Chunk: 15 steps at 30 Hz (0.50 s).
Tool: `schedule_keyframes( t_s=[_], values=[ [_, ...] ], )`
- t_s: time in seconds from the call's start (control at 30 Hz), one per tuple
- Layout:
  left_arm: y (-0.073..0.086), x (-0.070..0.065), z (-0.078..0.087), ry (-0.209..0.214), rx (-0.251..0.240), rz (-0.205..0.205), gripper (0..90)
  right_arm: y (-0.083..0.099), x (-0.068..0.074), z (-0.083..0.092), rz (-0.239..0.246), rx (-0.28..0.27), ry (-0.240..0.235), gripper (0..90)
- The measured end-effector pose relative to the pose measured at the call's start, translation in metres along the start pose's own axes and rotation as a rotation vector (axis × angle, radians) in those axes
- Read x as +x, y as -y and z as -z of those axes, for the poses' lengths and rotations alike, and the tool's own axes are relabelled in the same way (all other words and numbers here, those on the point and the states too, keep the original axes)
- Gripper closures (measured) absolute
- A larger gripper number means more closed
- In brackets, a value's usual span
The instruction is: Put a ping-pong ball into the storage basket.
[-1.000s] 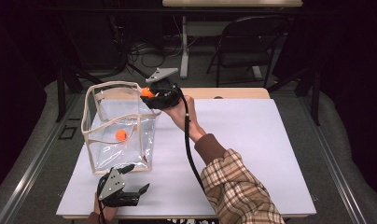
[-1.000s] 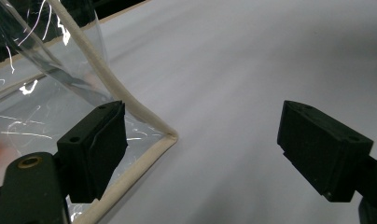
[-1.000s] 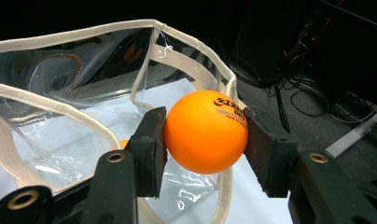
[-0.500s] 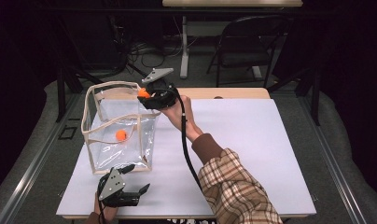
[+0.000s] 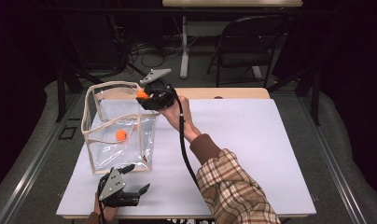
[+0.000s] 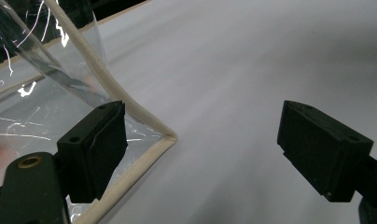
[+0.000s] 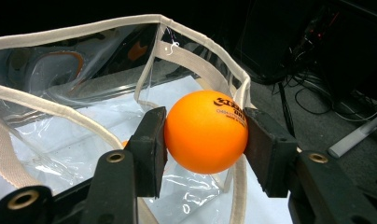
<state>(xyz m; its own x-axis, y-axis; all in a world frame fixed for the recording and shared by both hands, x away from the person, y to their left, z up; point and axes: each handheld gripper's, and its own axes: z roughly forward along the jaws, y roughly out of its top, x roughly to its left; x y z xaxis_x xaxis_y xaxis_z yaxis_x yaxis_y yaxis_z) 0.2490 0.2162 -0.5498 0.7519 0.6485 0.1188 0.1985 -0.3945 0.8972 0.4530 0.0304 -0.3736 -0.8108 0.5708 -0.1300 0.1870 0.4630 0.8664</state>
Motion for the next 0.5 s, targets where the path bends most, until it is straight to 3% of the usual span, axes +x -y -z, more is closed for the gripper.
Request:
schedule_keyframes(
  t_s=[0.5],
  values=[
    [0.0,0.001,0.0,0.001,-0.002,0.004,16.1,0.003,0.001,-0.014,-0.011,0.025,-0.005,51.1]
  ],
)
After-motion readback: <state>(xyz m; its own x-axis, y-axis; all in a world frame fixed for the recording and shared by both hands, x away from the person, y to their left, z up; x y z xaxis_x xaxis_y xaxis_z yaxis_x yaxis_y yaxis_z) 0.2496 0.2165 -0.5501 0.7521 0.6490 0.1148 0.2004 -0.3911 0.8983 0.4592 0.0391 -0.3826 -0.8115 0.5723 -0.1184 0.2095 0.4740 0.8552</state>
